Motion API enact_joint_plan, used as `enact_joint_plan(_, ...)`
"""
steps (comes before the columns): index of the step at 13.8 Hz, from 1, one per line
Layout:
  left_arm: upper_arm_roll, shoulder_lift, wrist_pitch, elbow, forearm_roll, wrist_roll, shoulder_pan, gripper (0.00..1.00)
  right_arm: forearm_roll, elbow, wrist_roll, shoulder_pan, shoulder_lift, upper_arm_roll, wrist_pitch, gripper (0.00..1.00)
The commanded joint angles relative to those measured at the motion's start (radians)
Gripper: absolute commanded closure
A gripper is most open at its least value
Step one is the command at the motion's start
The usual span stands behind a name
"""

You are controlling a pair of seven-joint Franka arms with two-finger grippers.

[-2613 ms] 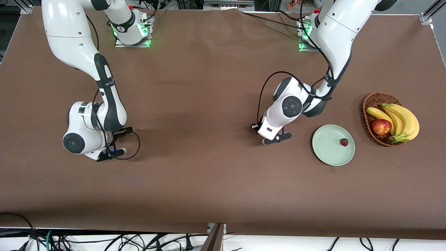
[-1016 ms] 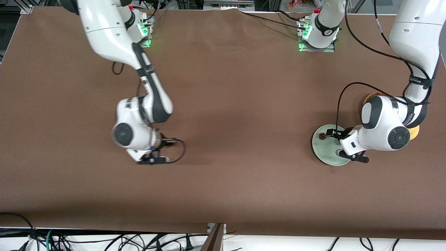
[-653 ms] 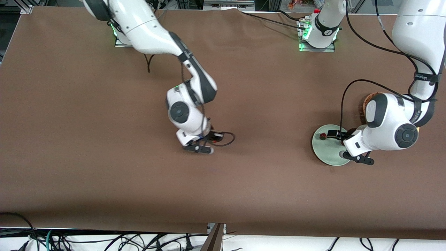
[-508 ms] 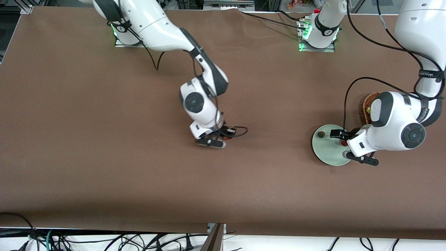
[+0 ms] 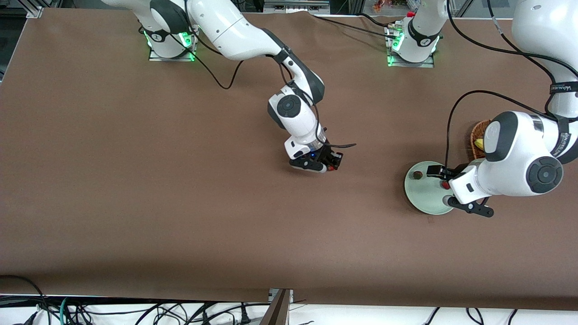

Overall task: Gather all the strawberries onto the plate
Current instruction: 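Carry the third strawberry mid-table and release it with the right gripper, then grasp the mid-table strawberry with the left gripper while the right gripper withdraws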

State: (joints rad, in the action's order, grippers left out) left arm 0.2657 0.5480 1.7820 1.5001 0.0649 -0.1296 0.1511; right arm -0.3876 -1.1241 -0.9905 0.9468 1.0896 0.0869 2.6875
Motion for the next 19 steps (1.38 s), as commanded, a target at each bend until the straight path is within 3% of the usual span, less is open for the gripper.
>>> enact_joint_plan(1, -0.005, 0.010, -0.023, -0.021, -0.007, 0.045, -0.019, 0.00, -0.011, 0.049, -0.049, 0.032, 0.042, 0.005, 0.052, 0.39)
enact_joint_plan(2, -0.005, 0.010, -0.023, -0.021, -0.008, 0.053, -0.027, 0.00, -0.008, 0.049, -0.051, 0.033, 0.039, 0.008, 0.049, 0.00)
enact_joint_plan(4, -0.005, 0.010, -0.023, -0.021, -0.043, 0.076, -0.036, 0.00, -0.007, 0.049, -0.042, 0.021, 0.018, 0.020, 0.013, 0.00)
enact_joint_plan(8, -0.005, 0.010, -0.023, -0.017, -0.060, 0.172, -0.090, 0.00, -0.002, 0.139, 0.030, -0.097, -0.063, 0.059, -0.317, 0.00)
enact_joint_plan(11, -0.006, 0.023, -0.015, -0.003, -0.065, 0.313, -0.175, 0.00, 0.007, 0.139, 0.302, -0.224, -0.167, 0.071, -0.570, 0.00)
enact_joint_plan(15, -0.006, 0.041, 0.066, 0.035, -0.065, 0.444, -0.261, 0.00, 0.015, 0.136, 0.562, -0.344, -0.253, 0.138, -0.811, 0.00)
enact_joint_plan(17, -0.006, 0.043, 0.108, 0.064, -0.062, 0.514, -0.309, 0.00, 0.016, 0.136, 0.660, -0.382, -0.292, 0.200, -0.943, 0.00)
enact_joint_plan(19, -0.006, 0.046, 0.177, 0.113, -0.057, 0.594, -0.352, 0.00, 0.030, 0.132, 0.801, -0.378, -0.327, 0.322, -1.043, 0.00)
